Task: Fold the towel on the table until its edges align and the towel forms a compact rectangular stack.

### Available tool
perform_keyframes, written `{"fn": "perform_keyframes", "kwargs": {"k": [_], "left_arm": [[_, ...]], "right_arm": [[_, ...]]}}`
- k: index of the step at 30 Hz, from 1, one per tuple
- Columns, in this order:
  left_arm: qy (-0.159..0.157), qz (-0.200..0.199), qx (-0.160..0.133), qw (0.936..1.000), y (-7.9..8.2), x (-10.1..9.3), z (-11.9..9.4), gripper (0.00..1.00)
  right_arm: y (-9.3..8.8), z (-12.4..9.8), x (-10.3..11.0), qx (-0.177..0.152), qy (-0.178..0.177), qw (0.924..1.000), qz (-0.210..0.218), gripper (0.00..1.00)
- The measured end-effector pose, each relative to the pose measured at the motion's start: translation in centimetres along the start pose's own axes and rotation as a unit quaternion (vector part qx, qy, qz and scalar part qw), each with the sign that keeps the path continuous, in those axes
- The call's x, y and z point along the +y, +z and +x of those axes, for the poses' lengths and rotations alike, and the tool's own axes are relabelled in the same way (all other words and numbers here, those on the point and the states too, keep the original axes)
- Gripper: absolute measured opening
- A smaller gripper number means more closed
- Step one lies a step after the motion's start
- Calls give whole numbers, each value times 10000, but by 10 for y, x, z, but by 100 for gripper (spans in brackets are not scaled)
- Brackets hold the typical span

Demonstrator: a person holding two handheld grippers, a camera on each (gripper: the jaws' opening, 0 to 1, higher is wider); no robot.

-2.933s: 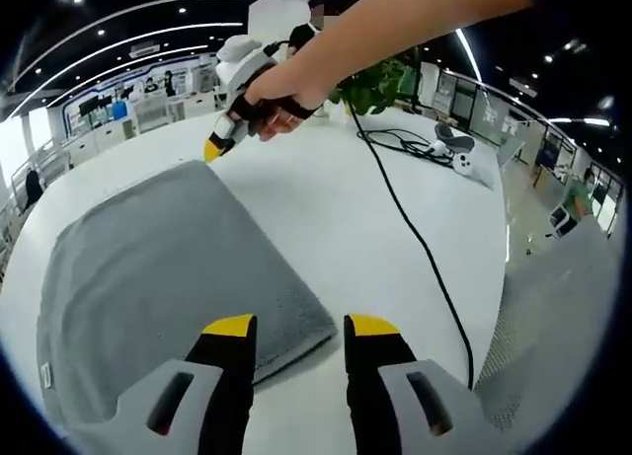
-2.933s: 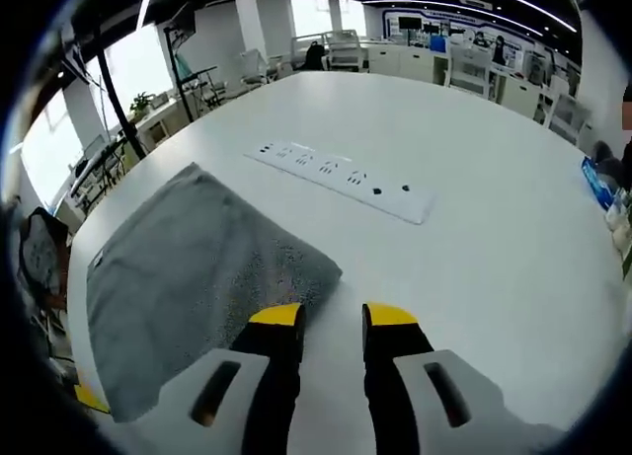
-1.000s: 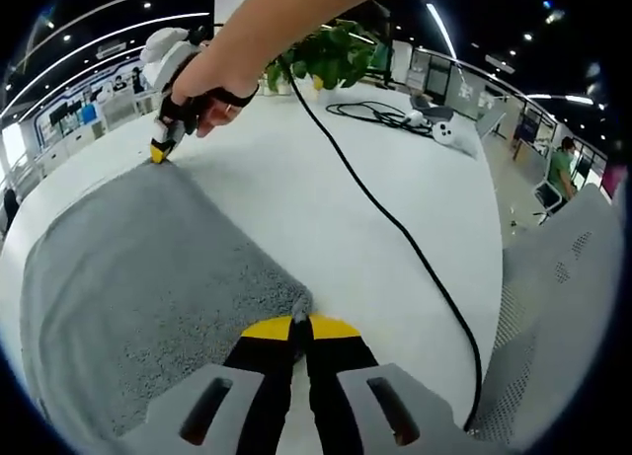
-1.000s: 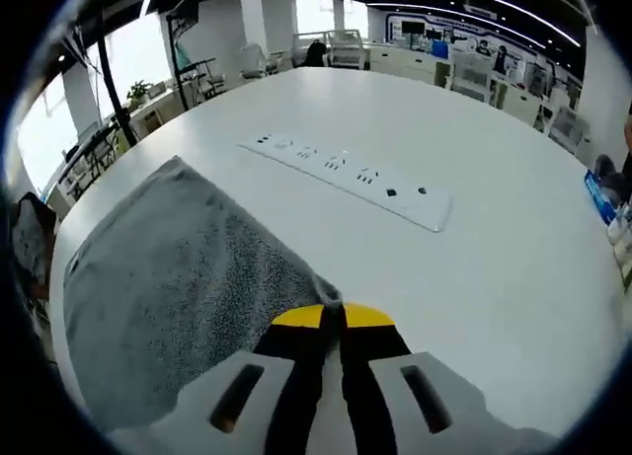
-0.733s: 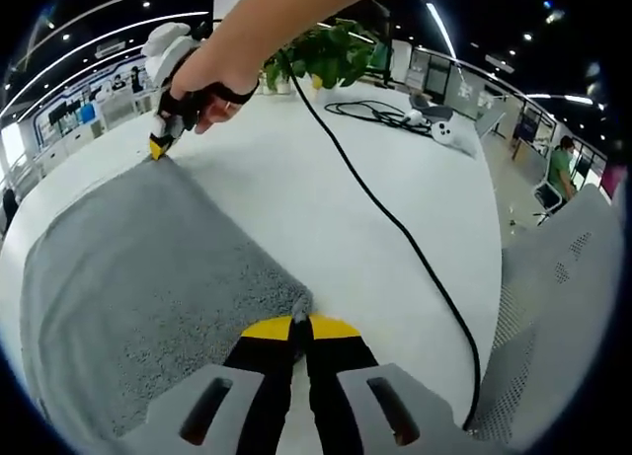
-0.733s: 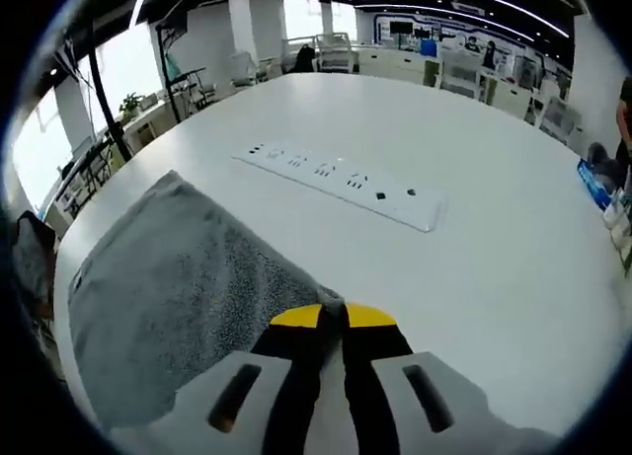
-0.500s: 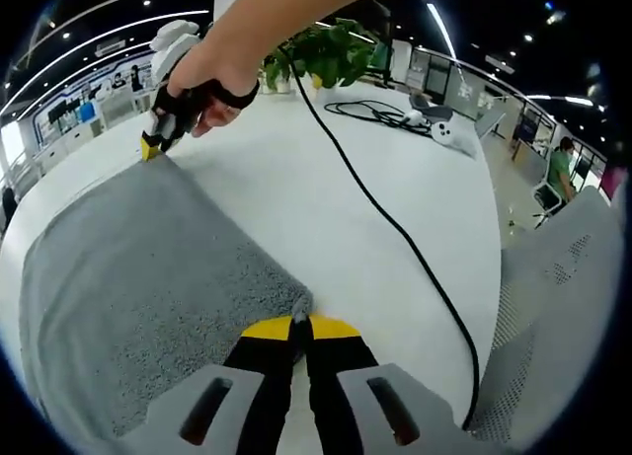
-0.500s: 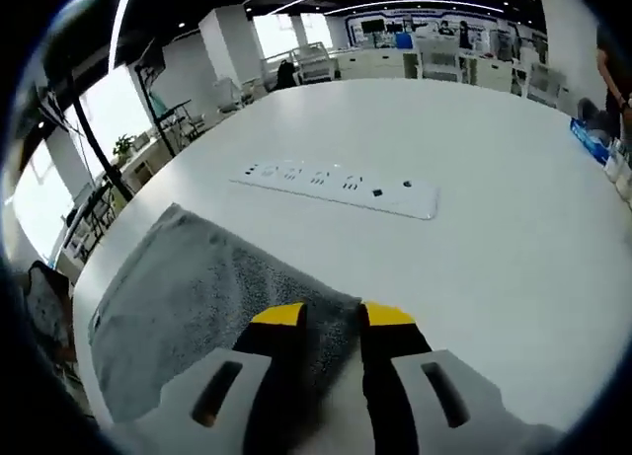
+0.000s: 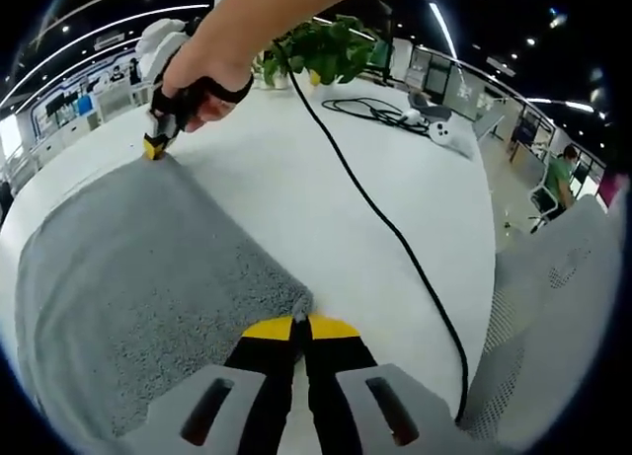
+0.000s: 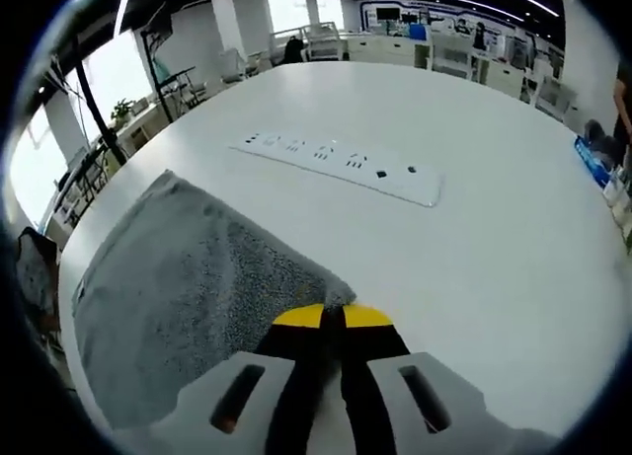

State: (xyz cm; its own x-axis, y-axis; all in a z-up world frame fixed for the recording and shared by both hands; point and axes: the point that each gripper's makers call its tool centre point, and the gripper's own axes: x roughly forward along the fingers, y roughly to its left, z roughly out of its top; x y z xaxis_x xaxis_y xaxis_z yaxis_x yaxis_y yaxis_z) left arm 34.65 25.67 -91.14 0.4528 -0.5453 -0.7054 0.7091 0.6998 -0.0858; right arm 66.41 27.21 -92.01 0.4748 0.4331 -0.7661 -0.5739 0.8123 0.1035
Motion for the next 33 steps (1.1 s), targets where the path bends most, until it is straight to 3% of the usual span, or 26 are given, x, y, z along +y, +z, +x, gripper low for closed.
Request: {"fn": "perform_keyframes", "kwargs": {"k": [8,12,23,33], "left_arm": [[-267,-155,-147,9994,11,-19,-2,2],[-418,-216,-277,9985,24,-30,-2,2],[-815,-319,-744,9934,65,-67,-7,2],[-968,-311,-1044,9893,88,-80,-18,2]], "right_arm": [[-16,-19,-12,154,-32,9997,-160,1],[-22,-37,-22,201,-105,9995,-233,1],[-33,-76,-49,346,-226,9991,59,1],[-26,-112,-60,315,-308,9988,232,1]]}}
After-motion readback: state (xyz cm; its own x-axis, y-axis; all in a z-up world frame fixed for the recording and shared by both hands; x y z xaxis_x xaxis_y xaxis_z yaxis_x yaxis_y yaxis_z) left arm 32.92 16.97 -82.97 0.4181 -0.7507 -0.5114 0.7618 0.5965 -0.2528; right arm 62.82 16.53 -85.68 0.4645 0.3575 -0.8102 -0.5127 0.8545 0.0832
